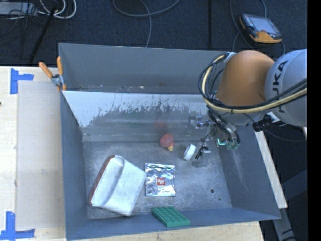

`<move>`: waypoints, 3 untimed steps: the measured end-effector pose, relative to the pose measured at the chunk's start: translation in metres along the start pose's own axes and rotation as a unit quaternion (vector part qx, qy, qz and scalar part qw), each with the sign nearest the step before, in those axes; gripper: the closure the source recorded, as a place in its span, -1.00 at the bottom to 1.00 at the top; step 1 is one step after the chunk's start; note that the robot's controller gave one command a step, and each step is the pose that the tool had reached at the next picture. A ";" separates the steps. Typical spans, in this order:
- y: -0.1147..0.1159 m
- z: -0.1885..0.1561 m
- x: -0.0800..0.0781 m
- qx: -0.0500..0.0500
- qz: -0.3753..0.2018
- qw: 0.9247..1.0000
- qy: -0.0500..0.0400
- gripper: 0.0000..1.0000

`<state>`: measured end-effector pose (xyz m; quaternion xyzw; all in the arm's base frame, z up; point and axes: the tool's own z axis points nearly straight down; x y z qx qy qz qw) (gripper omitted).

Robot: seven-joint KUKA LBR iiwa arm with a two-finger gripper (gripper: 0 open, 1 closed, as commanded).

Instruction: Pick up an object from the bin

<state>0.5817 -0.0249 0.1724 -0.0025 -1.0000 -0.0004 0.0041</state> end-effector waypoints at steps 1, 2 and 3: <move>-0.023 0.106 -0.023 0.000 -0.138 0.990 -0.001 -1.00; -0.023 0.103 -0.025 0.001 -0.138 0.990 -0.004 1.00; -0.001 -0.053 0.010 0.001 -0.112 0.994 -0.009 1.00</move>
Offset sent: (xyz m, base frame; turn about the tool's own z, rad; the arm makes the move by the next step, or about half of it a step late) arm 0.0235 -0.0237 -0.1024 -0.2785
